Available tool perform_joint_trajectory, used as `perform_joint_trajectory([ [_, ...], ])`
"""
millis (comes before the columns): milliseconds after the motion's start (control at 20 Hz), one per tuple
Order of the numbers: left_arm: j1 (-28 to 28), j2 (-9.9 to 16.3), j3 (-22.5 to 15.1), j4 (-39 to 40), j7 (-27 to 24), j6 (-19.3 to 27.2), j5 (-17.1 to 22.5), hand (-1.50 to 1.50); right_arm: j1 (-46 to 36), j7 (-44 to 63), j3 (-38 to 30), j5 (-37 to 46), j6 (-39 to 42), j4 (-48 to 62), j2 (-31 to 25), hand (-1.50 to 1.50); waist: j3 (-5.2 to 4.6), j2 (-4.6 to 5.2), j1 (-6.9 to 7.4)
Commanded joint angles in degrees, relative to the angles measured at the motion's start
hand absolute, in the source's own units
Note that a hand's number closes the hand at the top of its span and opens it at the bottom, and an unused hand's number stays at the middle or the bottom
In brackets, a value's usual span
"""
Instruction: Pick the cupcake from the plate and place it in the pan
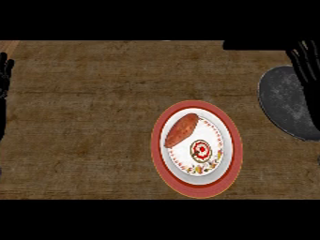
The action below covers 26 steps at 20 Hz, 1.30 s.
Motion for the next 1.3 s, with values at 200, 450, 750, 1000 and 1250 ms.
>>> perform_joint_trajectory([
  [200,-0.99,-1.18,-11.16,3.28,8.51,-7.04,-1.37,0.00,-6.89,12.48,10.71,2.77,6.31,17.32,0.25,-1.50,-2.23,0.58,1.15],
  [450,-0.02,-2.73,-14.53,5.02,14.02,-9.52,0.34,0.00,-5.20,11.79,21.68,27.57,-2.77,21.52,-3.12,1.50,-2.21,-0.43,0.13],
  [750,0.34,-3.81,-11.09,5.89,15.64,-11.16,0.34,0.00,-1.51,9.54,24.18,31.43,-5.30,25.01,6.64,-1.50,-2.22,-1.66,-1.79],
  [1000,-0.03,-5.52,-12.86,6.02,16.30,-10.20,-0.75,0.00,-9.72,21.10,30.08,37.03,4.24,25.64,2.31,-1.50,-2.28,-1.65,-1.20],
  [1250,0.71,-5.64,-12.48,5.54,16.54,-10.40,-0.93,0.00,-18.42,33.54,32.01,35.49,19.99,23.33,-0.91,-1.50,-2.33,-1.73,-1.08],
])
